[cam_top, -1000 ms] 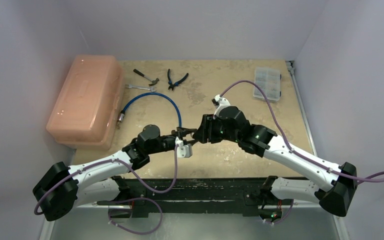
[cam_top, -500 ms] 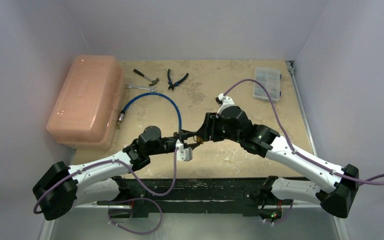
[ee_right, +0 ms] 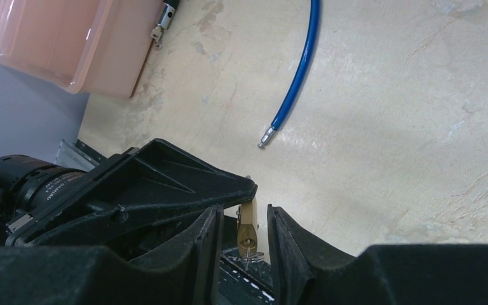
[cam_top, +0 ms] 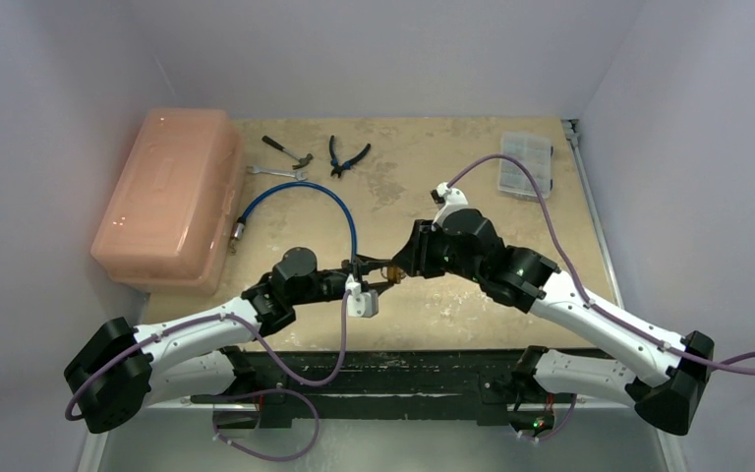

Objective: Unlock with the key

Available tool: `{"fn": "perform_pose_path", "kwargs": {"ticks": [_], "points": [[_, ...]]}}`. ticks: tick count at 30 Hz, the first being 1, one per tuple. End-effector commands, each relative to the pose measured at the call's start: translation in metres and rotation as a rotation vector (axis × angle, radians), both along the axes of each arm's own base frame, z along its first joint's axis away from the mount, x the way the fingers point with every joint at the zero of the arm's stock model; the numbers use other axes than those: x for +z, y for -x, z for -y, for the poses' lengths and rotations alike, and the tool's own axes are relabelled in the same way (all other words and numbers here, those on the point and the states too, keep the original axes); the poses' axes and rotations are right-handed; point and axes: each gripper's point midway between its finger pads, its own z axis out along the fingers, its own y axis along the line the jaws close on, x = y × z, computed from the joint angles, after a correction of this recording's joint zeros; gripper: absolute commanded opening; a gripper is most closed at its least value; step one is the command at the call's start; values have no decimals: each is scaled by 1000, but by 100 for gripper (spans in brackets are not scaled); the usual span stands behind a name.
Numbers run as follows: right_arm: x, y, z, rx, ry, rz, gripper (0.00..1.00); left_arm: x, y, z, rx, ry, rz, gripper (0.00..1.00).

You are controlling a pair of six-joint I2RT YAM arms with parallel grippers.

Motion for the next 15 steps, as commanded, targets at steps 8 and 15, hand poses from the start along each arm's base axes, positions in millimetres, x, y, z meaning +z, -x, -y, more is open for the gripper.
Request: {"fn": "perform_pose_path", "kwargs": {"ticks": [8, 15], "points": [[3, 4, 10, -12, -7, 17, 37, 44, -6, 7, 2, 91, 97, 0], [1, 7, 11, -7, -12, 11, 34, 43, -7, 7, 9, 90, 94, 0]]}}
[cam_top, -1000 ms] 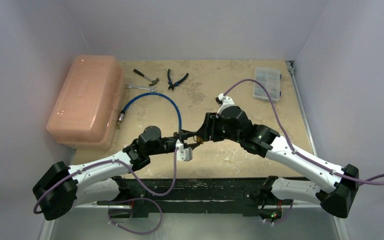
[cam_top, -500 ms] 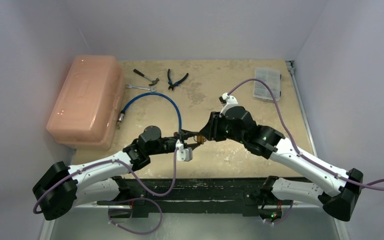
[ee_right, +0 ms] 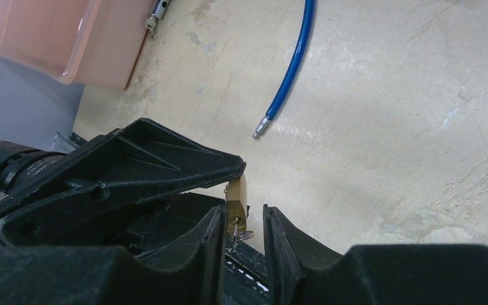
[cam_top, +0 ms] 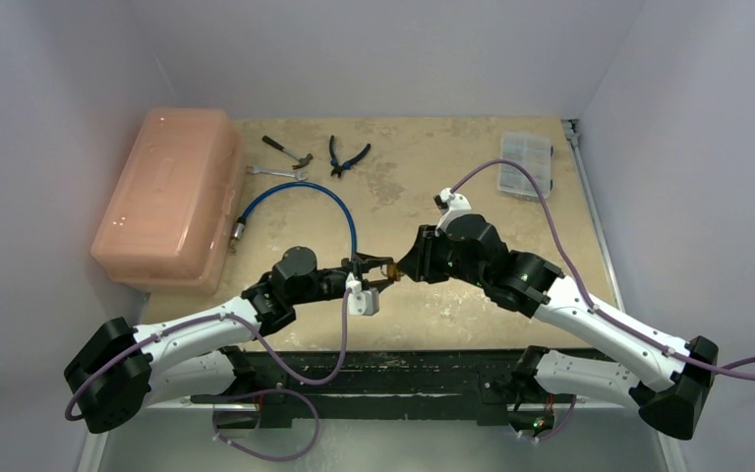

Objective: Unlock with the key

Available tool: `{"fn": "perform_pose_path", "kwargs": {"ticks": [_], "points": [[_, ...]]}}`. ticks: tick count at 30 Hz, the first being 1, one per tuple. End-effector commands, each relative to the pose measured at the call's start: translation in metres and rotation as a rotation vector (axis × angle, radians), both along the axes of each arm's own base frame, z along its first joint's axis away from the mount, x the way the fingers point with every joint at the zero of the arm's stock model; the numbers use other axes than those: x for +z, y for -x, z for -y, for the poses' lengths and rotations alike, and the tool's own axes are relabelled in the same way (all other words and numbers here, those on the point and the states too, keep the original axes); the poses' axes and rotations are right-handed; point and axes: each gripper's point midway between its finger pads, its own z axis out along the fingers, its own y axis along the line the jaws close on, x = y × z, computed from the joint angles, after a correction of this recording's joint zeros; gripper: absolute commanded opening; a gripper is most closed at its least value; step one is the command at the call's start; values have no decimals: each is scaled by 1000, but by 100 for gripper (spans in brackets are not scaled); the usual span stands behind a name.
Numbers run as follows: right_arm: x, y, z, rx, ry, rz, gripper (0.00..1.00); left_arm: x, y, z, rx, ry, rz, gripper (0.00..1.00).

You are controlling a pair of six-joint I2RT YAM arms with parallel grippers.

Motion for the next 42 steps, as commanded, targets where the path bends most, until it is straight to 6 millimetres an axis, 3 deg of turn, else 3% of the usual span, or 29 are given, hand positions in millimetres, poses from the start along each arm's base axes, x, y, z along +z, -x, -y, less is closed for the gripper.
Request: {"fn": "perform_pose_path", "kwargs": {"ticks": [1, 18, 25, 42], "points": [[5, 0, 3, -8, -15, 16, 33, 39, -3, 7, -9, 85, 87, 0], [-1, 5, -1, 11, -25, -12, 22, 40, -5, 7, -1, 82, 84, 0], [-5, 6, -3, 18, -31, -23, 0, 39, -6, 6, 6, 81, 83, 0], [-14, -6, -14, -37, -53, -52, 0, 44, -1, 10, -20, 102, 55, 0]]}}
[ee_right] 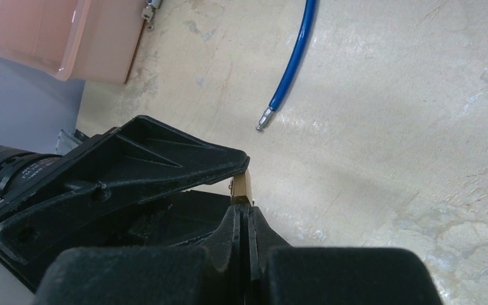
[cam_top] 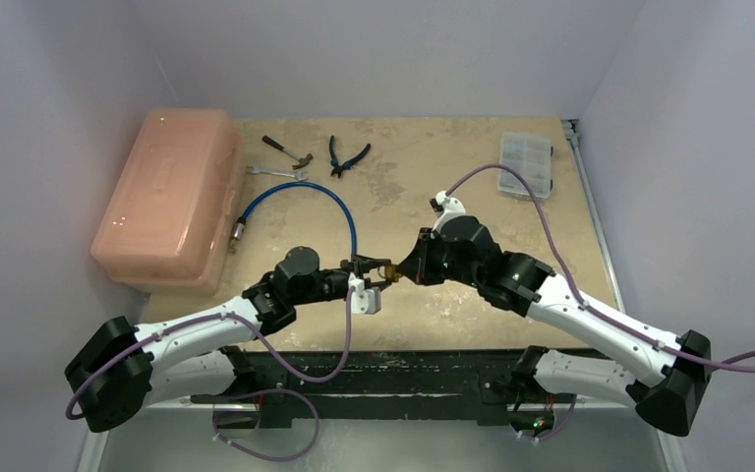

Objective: Unlock with the key

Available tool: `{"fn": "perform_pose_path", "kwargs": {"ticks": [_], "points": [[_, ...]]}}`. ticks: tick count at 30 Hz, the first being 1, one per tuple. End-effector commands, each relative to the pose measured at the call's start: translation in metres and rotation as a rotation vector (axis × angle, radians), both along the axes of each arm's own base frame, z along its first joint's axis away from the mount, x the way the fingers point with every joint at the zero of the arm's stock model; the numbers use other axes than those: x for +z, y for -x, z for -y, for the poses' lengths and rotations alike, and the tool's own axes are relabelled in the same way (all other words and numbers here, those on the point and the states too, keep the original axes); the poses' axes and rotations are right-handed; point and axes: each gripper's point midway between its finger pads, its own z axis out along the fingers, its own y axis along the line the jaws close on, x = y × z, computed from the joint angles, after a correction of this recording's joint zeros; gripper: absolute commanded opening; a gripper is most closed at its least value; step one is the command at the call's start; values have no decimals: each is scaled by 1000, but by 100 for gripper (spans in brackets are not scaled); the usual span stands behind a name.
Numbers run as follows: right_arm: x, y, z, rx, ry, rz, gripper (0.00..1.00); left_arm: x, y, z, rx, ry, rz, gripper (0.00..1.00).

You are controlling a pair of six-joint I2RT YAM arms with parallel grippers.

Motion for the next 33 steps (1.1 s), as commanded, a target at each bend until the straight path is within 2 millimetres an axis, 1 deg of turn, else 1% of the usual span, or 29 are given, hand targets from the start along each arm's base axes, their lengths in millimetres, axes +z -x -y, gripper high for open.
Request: {"fn": "perform_pose_path", "kwargs": {"ticks": [1, 3, 5, 10, 13, 16, 19, 23, 25, 26, 28, 29, 31, 33], "points": [[1, -12, -7, -71, -44, -17, 0, 55, 0, 11, -36, 137, 86, 0], [2, -16, -9, -98, -46, -35, 0, 57, 0, 11, -35, 142, 87, 0], [4, -17, -15, -79, -55, -31, 0, 57, 1, 11, -36, 143, 85, 0], [11, -12, -33, 71, -75, 61, 0, 56, 10, 14, -88, 144, 71, 0], [13, -4, -45, 187, -50, 121, 0, 56, 20, 18, -147, 149, 56, 0], [13, -3, -47, 233, -20, 169, 0, 54, 27, 20, -186, 147, 38, 0], [7, -4, -44, 240, 10, 190, 0, 53, 27, 21, -193, 141, 33, 0], [1, -9, -37, 187, 37, 169, 0, 54, 20, 18, -150, 140, 55, 0], [-2, -17, -31, 93, 40, 130, 0, 57, 15, 15, -118, 151, 71, 0], [-5, -17, -29, 23, 10, 63, 0, 59, 13, 14, -102, 157, 79, 0], [-16, -23, -20, -106, 11, -27, 0, 62, 9, 11, -73, 165, 93, 0], [-21, -23, -18, -144, 7, -67, 0, 61, 7, 10, -62, 165, 96, 0], [-26, -21, -23, -160, -11, -122, 0, 62, 5, 9, -47, 165, 100, 0], [-26, -19, -30, -141, -35, -138, 0, 61, 4, 9, -45, 163, 102, 0]]}}
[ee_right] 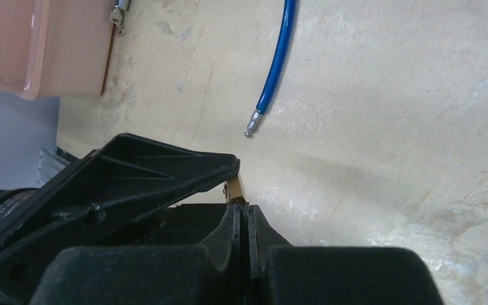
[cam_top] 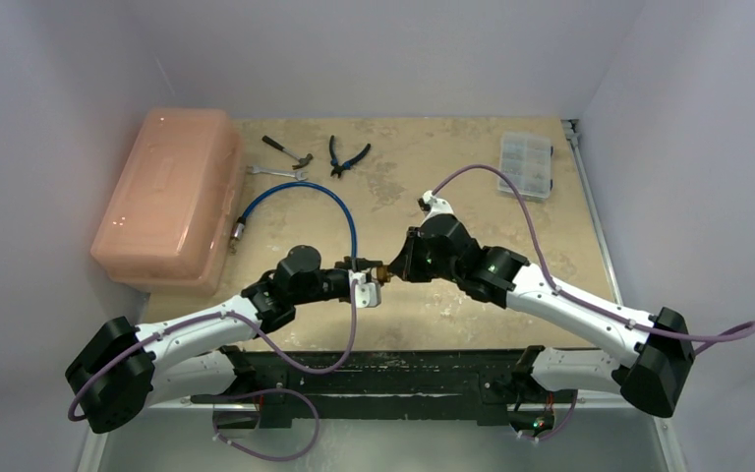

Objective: Unlock with the key

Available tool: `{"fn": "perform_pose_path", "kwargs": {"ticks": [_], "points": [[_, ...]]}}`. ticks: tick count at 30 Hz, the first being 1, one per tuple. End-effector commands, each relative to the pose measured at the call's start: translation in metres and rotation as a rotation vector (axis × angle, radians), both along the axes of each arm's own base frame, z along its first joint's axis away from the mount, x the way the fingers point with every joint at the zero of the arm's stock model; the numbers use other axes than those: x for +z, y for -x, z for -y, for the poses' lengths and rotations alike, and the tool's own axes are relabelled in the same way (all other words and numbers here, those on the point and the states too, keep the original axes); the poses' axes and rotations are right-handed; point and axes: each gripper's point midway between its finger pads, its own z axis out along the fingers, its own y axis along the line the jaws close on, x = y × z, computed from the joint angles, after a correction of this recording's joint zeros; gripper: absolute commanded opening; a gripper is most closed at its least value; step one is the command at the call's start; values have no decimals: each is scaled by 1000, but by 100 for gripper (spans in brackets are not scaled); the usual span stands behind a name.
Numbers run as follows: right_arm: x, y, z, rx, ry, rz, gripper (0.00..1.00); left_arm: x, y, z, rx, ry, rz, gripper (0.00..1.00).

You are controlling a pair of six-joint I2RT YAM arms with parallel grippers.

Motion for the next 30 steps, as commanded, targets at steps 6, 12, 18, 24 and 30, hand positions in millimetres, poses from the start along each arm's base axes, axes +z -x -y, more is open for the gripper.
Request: {"fn": "perform_pose_path", "kwargs": {"ticks": [6, 12, 18, 24, 30], "points": [[17, -8, -30, 70, -95, 47, 0, 83, 17, 24, -139, 220, 181, 0], [26, 5, -39, 284, -78, 203, 0, 78, 38, 32, -265, 218, 129, 0], [18, 11, -38, 343, -9, 224, 0, 76, 45, 34, -305, 219, 115, 0], [7, -7, -17, 107, 38, 137, 0, 78, 31, 30, -227, 215, 151, 0], [-11, -3, -20, -28, -27, -46, 0, 79, 18, 24, -149, 206, 186, 0]]}}
